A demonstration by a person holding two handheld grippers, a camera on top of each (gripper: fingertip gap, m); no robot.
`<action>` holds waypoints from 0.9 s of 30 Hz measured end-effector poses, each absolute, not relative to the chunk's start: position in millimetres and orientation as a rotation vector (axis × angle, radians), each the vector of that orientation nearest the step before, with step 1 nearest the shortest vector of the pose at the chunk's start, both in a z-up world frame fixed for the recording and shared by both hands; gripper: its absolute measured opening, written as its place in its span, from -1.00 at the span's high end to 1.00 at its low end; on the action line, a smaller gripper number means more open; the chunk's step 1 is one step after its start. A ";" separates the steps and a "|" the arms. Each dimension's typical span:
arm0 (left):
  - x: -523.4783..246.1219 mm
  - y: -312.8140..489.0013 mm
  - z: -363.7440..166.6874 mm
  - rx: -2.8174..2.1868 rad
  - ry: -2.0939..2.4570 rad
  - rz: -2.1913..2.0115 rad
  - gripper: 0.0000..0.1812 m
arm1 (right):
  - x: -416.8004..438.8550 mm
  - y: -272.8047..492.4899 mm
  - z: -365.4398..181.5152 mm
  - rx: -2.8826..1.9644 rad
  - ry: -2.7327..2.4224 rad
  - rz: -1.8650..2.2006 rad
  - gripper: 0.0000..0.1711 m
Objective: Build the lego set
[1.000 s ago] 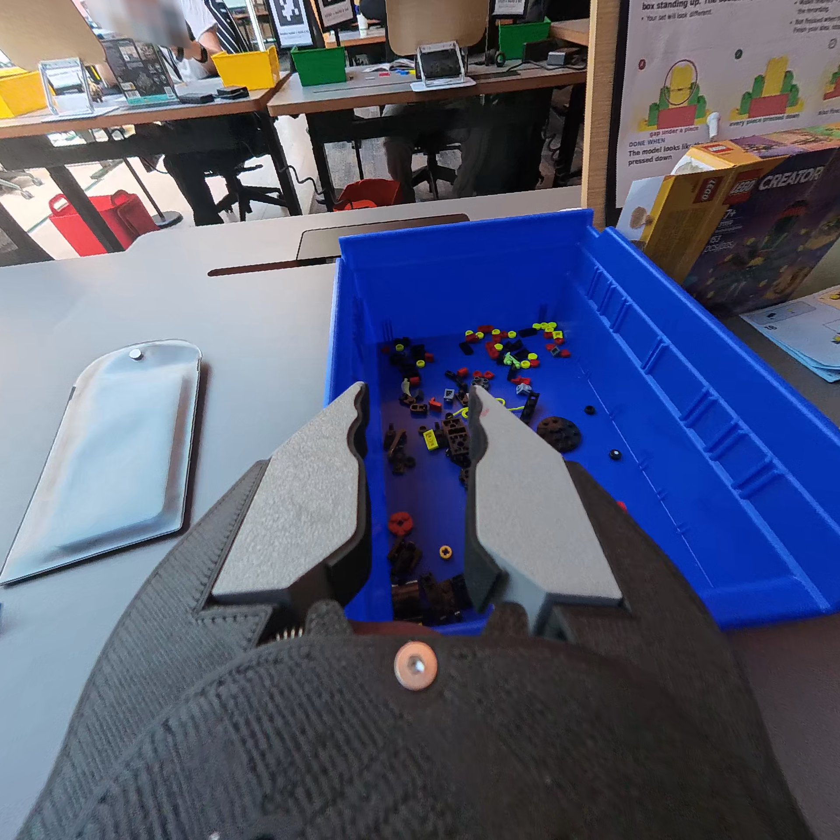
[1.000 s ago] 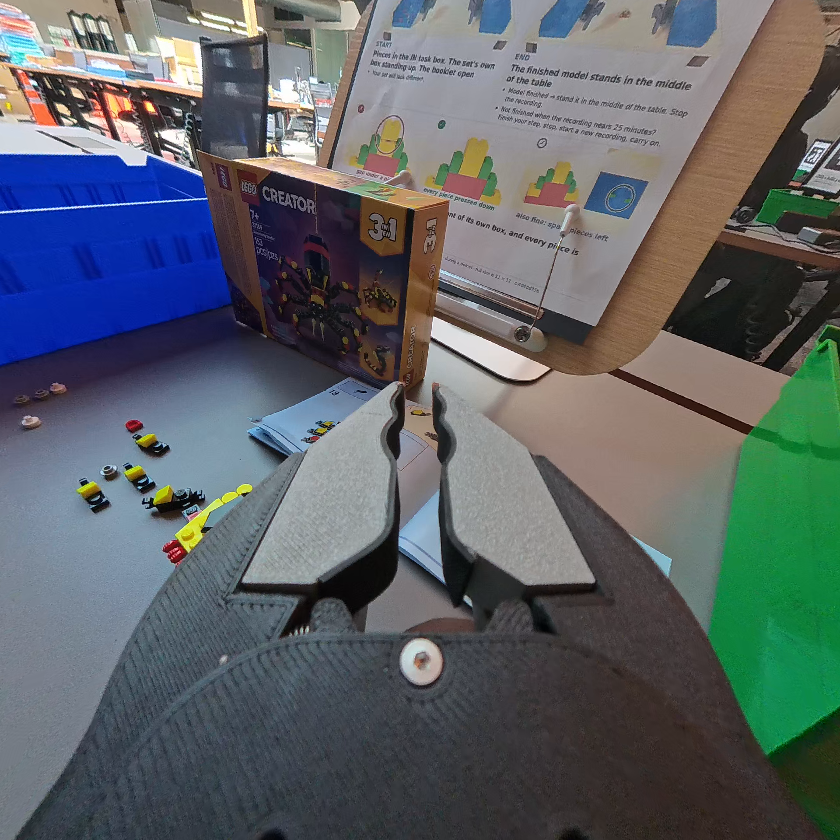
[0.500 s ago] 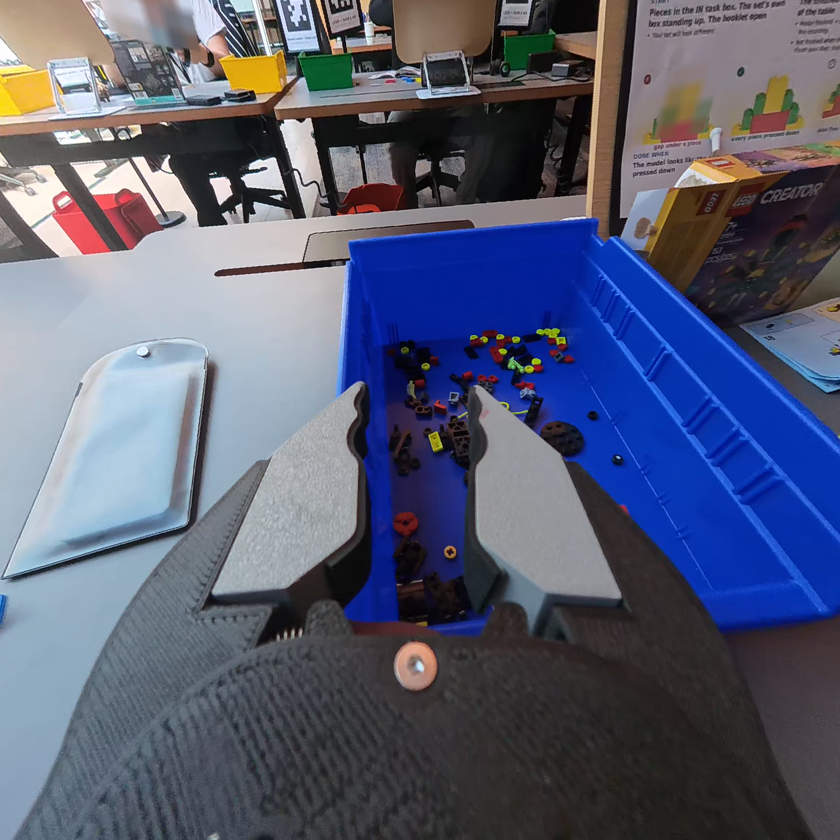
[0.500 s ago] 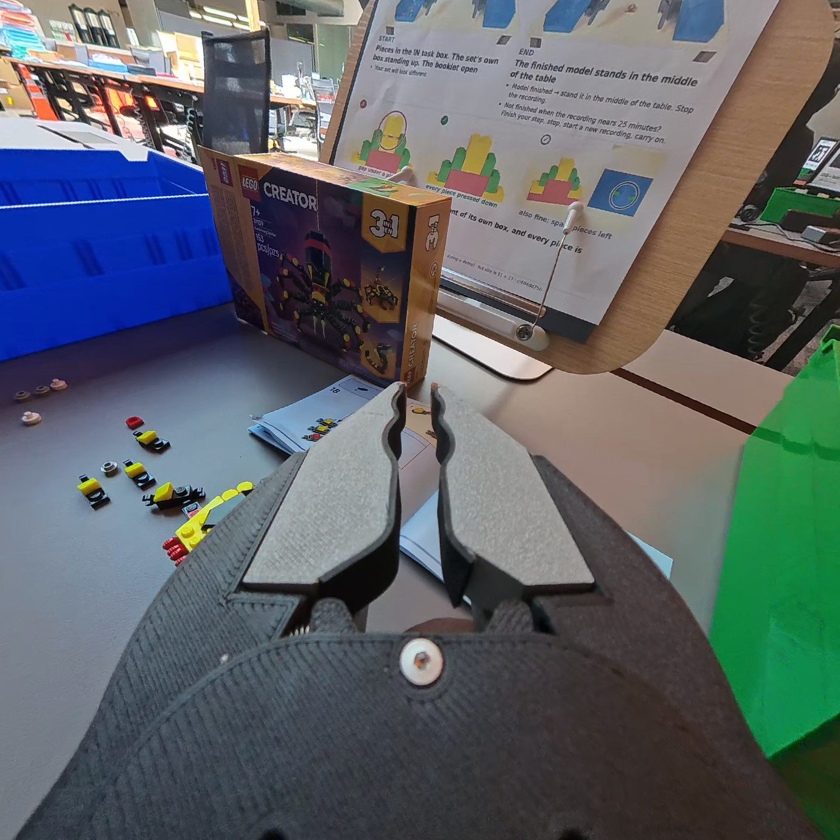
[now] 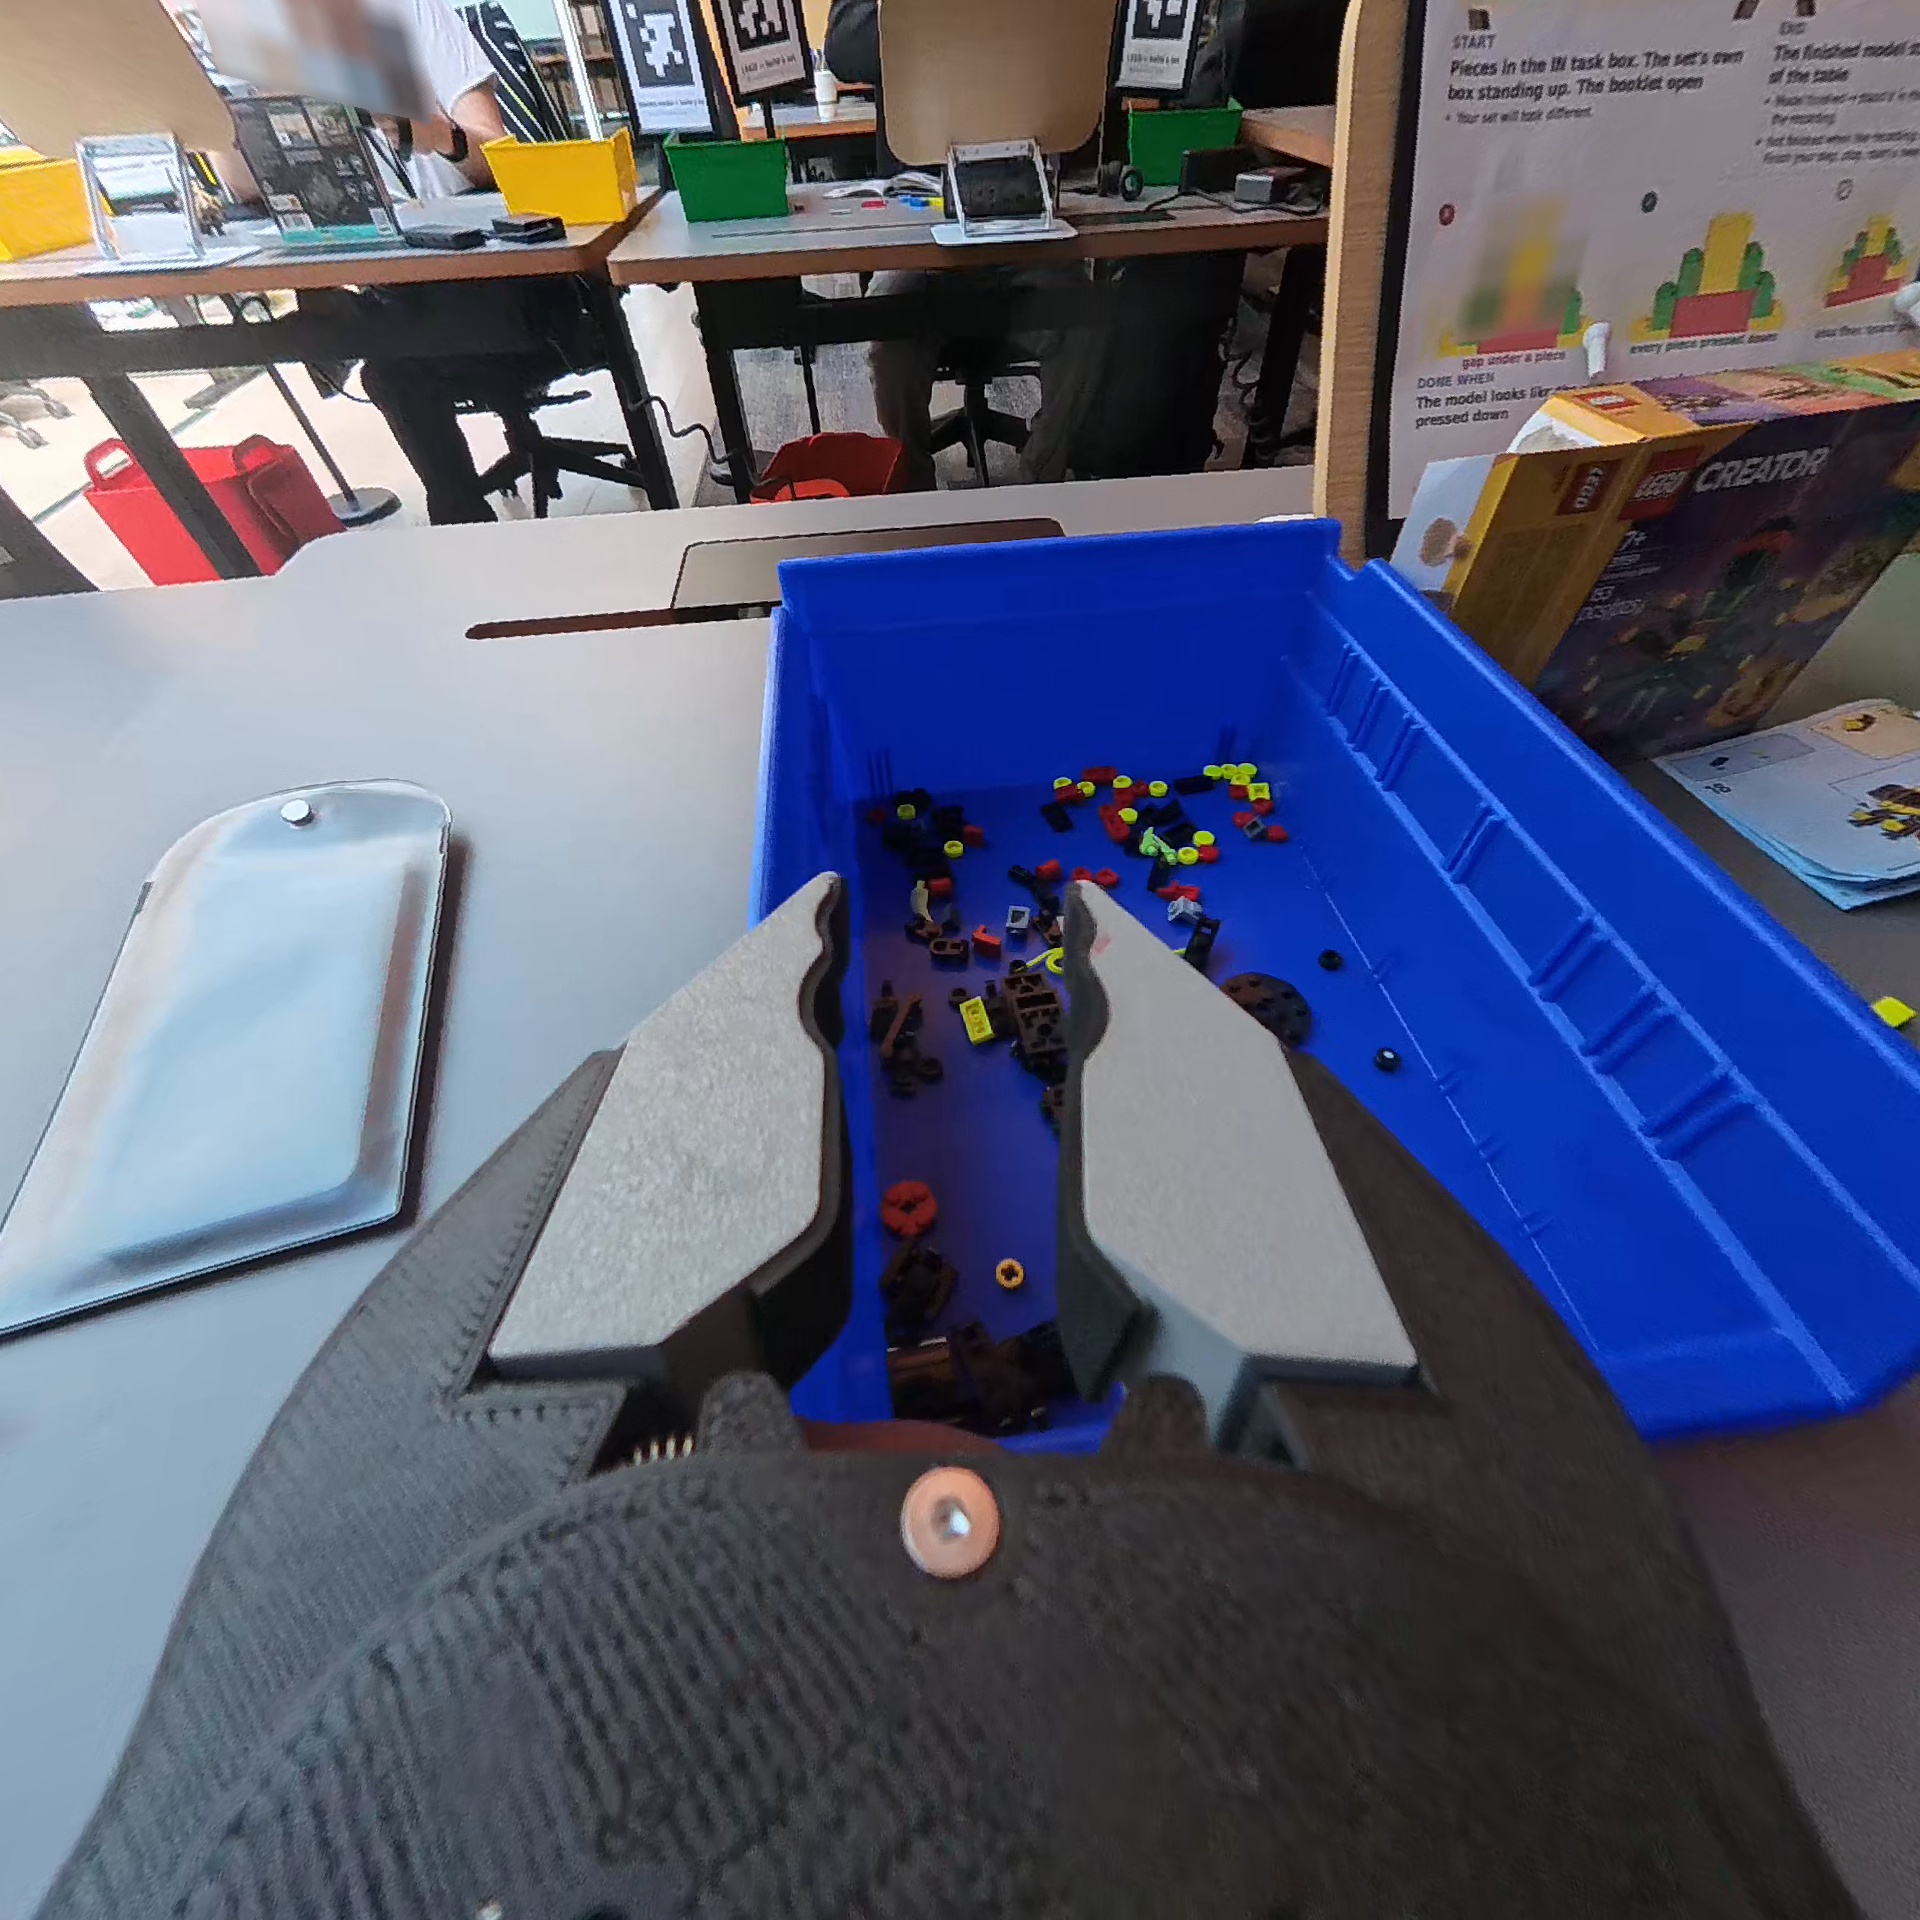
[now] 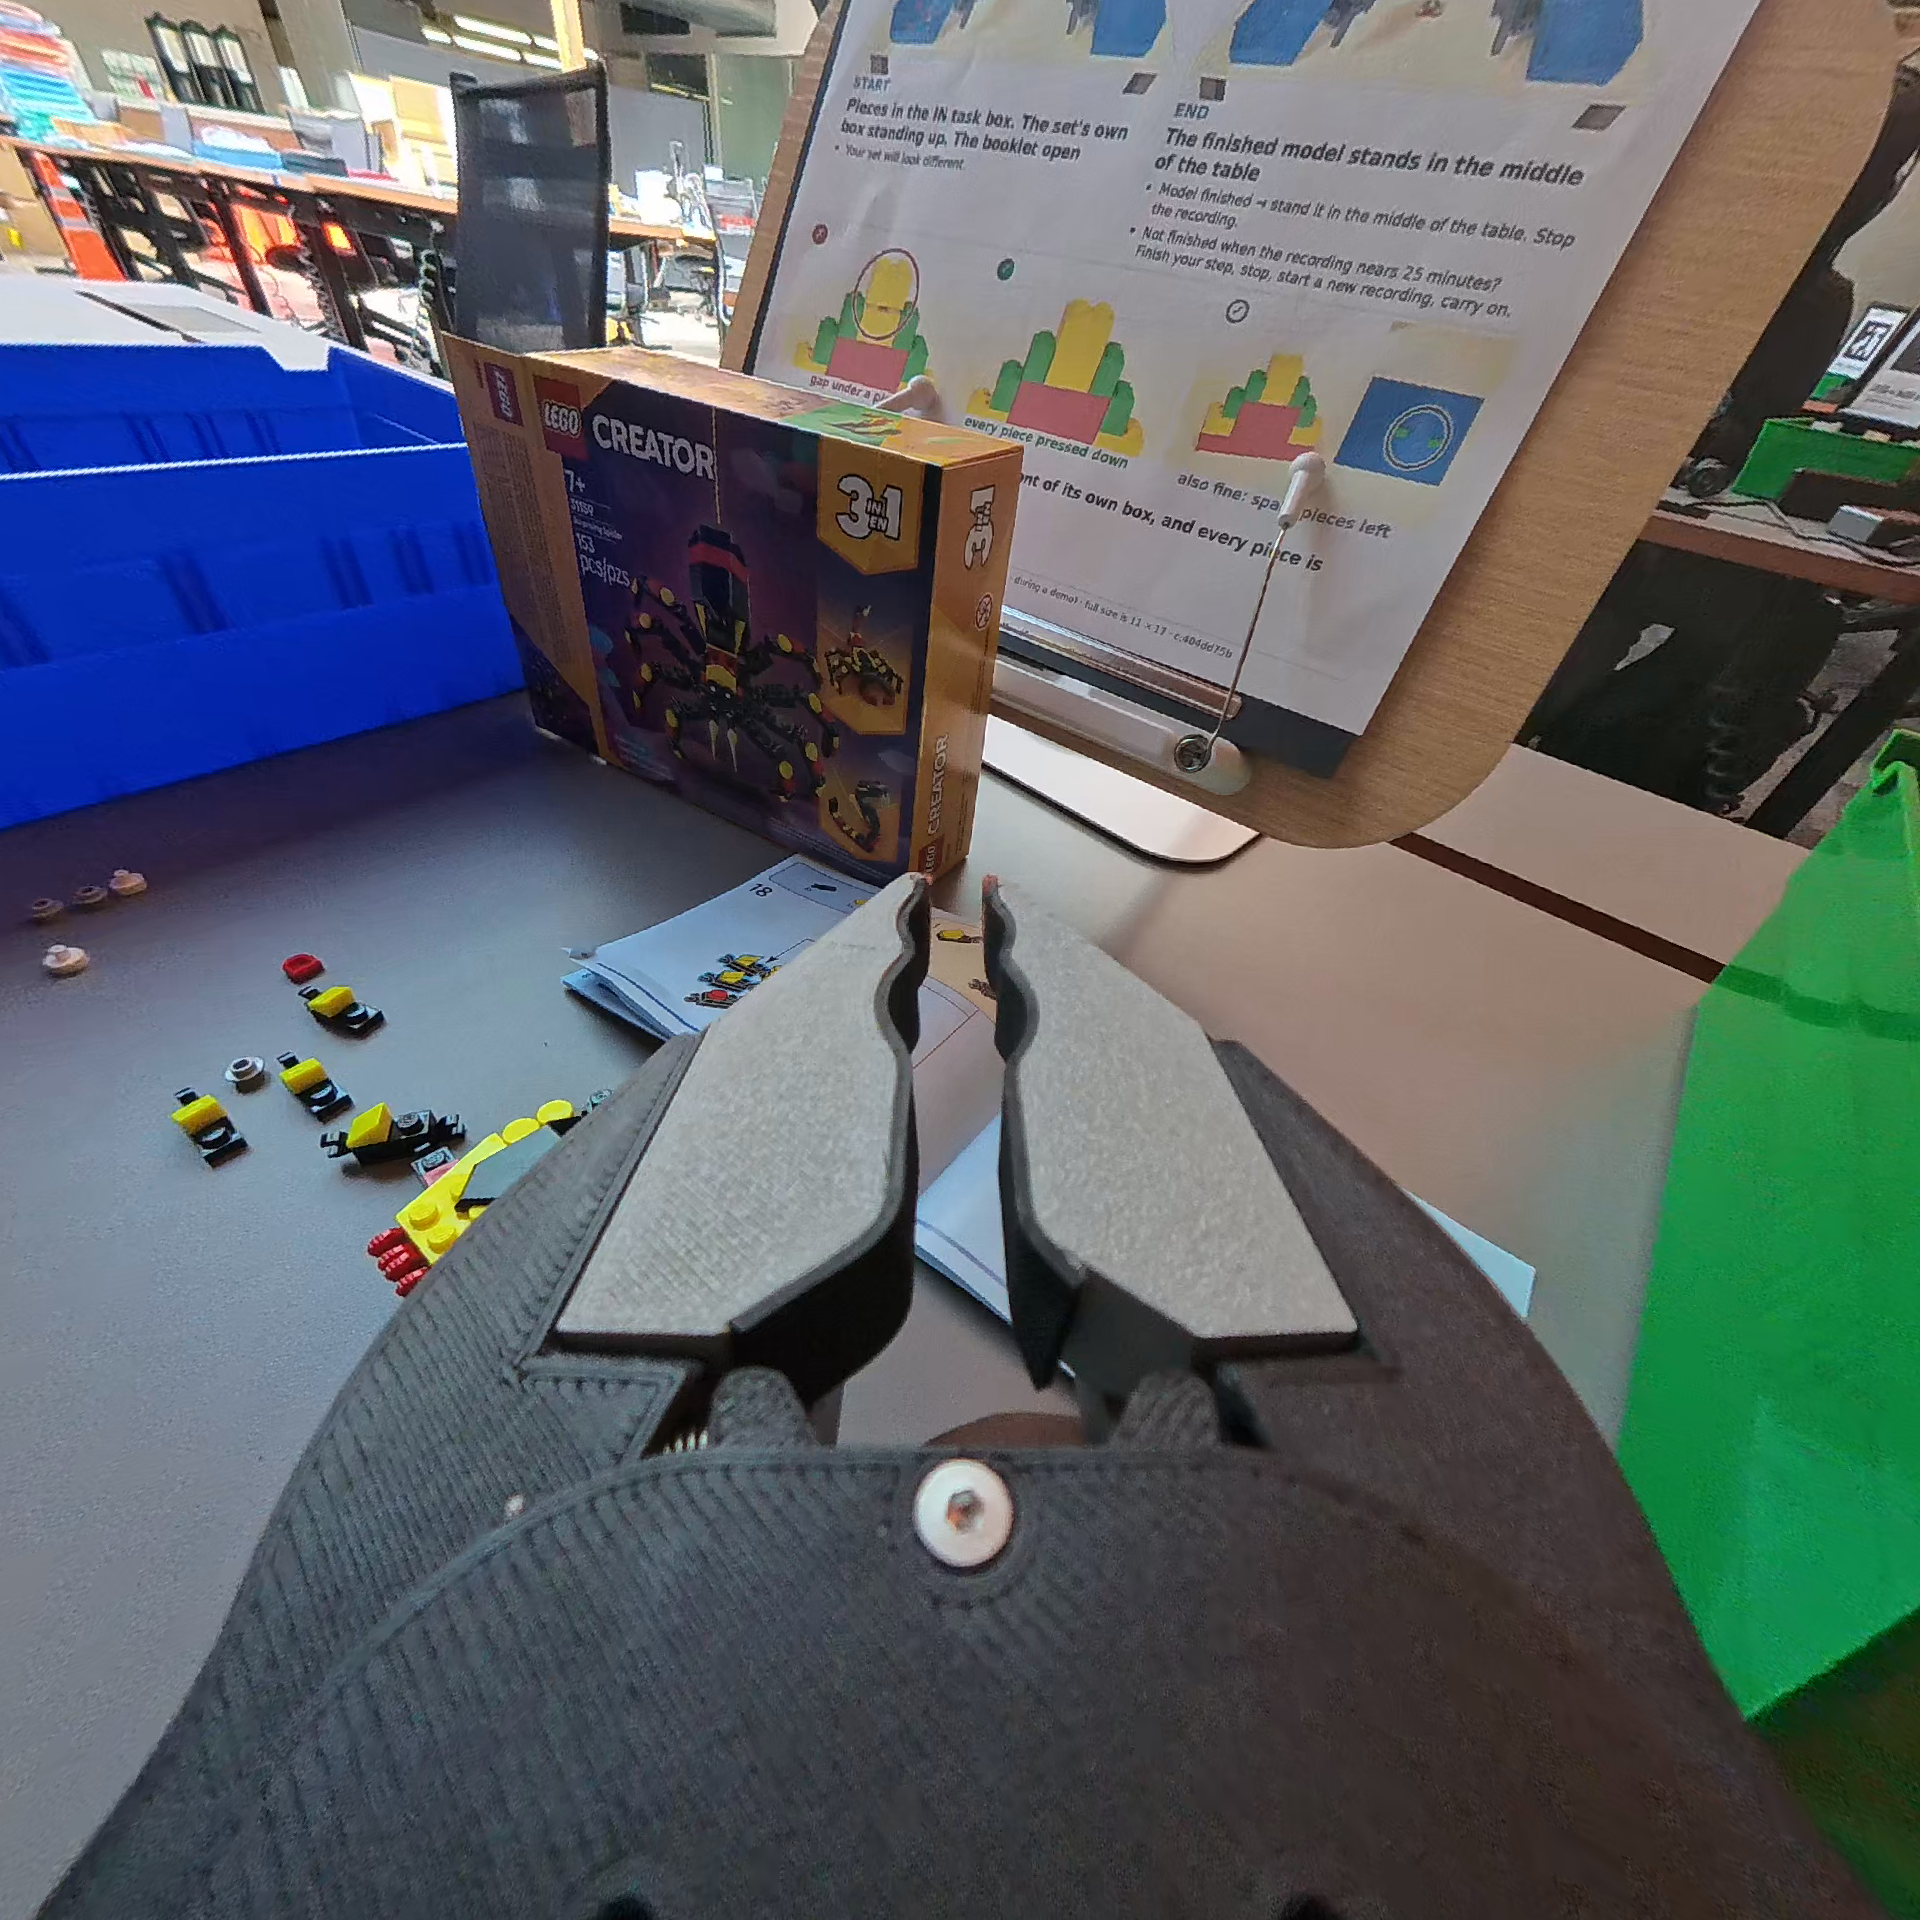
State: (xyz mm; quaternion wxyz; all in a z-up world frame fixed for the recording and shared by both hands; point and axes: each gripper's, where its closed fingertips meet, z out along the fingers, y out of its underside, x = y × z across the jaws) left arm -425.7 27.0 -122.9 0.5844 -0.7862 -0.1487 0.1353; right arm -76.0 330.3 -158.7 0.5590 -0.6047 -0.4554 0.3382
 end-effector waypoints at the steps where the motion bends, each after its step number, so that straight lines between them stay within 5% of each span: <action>1: -425.9 27.0 -122.9 -1.834 -0.347 0.319 0.57 | -76.1 329.9 -158.9 -1.426 -1.075 0.798 0.93; 7: -419.3 28.9 -109.7 -1.774 -0.350 0.274 0.57 | -78.8 324.7 -161.0 -1.424 -1.087 0.800 0.93; 12: -405.2 26.5 -45.1 -1.529 -0.293 0.144 0.72 | -79.7 324.1 -161.7 -1.417 -1.081 0.779 0.94; 20: -443.1 71.9 1.4 -1.518 -0.126 0.097 0.51 | -73.6 335.2 -160.2 -1.447 -1.010 0.767 0.87; 27: -468.9 120.4 -19.4 -1.577 0.049 0.175 0.48 | -68.8 335.8 -160.3 -1.430 -1.016 0.713 0.84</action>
